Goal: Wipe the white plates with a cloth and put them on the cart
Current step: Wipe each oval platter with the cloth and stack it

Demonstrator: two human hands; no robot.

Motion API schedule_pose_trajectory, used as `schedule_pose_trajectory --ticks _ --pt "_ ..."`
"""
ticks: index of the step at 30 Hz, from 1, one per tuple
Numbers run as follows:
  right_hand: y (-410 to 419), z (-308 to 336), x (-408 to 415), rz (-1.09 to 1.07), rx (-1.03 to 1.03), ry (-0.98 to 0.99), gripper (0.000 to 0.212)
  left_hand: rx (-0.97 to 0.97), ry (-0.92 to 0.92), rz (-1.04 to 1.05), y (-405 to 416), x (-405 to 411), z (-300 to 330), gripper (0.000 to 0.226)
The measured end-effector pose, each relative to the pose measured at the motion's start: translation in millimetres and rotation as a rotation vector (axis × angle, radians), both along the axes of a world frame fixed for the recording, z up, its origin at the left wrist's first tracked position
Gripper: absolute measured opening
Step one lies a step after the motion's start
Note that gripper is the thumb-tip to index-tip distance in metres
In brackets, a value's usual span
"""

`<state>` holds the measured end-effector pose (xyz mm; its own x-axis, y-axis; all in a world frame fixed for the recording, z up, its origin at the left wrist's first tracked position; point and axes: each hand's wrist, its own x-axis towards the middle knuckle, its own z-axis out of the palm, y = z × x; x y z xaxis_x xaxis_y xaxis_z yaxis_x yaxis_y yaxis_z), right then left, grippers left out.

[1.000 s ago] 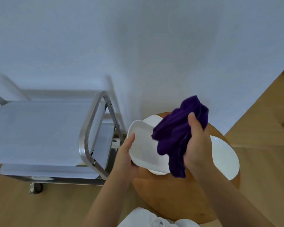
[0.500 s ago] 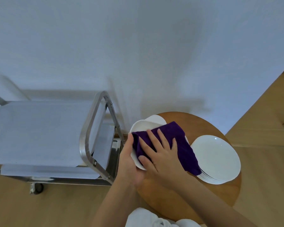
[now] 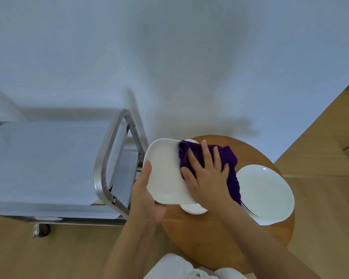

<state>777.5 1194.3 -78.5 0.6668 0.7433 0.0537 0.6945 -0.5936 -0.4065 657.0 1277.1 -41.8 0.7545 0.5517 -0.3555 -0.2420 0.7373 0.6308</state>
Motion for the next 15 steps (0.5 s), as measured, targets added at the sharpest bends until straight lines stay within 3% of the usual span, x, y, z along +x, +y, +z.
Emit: schedule_pose_trajectory --ticks 5,12,15 --pt "-10.8 -11.0 16.2 -0.119 0.081 0.025 0.055 0.009 0.029 0.060 11.0 -1.4 -14.3 0.055" --pt "-30.0 -50.8 15.8 -0.210 0.051 0.281 0.051 -0.038 0.226 0.158 52.3 7.4 -60.0 0.050" --pt "-43.1 -65.6 11.1 -0.305 0.040 0.432 0.051 -0.007 0.345 0.189 89.4 17.5 -83.8 0.060"
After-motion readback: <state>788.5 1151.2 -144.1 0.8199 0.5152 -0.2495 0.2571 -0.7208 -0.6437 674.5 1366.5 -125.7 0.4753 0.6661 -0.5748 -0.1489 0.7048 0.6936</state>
